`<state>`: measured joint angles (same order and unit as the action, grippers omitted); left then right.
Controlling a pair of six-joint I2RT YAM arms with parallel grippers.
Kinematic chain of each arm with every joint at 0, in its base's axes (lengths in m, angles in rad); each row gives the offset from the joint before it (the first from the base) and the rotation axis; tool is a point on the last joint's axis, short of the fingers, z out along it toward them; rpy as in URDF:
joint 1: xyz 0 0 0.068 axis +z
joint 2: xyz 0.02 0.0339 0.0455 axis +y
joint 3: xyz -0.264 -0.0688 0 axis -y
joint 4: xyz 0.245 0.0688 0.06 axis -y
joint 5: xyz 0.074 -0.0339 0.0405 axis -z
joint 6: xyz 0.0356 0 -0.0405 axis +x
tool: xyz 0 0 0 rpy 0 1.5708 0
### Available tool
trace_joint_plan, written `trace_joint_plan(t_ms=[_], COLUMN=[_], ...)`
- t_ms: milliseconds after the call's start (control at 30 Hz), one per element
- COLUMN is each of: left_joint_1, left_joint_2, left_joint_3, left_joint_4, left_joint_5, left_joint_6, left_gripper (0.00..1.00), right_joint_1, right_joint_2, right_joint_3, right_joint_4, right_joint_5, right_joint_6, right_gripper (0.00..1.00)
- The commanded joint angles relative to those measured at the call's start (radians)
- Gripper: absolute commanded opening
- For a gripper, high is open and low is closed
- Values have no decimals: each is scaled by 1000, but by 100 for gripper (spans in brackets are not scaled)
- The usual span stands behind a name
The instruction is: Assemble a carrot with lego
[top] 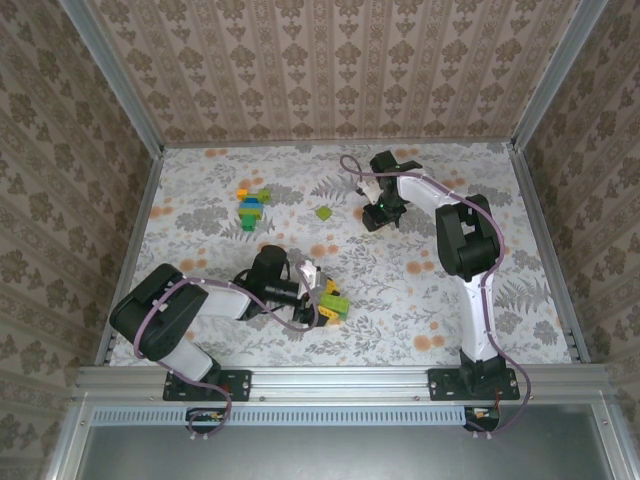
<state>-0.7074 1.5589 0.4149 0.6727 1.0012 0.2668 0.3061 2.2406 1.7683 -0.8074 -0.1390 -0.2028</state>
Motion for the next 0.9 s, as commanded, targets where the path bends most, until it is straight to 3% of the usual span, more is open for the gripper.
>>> trace_joint_plan(t_ms=[0,167,467,867], left_joint_1=[-5,-10,-20,-26], left_joint_2=[12,-1,-38,-59], left_joint_3=[17,11,1,-19], left_joint_4=[-24,-24,-22,-22], left_joint_5=[9,6,9,29], left_joint_6=[29,31,29,34], left_gripper=[65,72,74,60], right_joint_1=[4,4,16,100], right_joint_2=[18,-19,-181,-375], right_joint_3=[13,-7,-127,-327], right_joint_4=[-30,-25,-15,-25], right_joint_5=[-17,-4,19,85], right_joint_6=[13,71,345,420], right_gripper=[34,31,24,24])
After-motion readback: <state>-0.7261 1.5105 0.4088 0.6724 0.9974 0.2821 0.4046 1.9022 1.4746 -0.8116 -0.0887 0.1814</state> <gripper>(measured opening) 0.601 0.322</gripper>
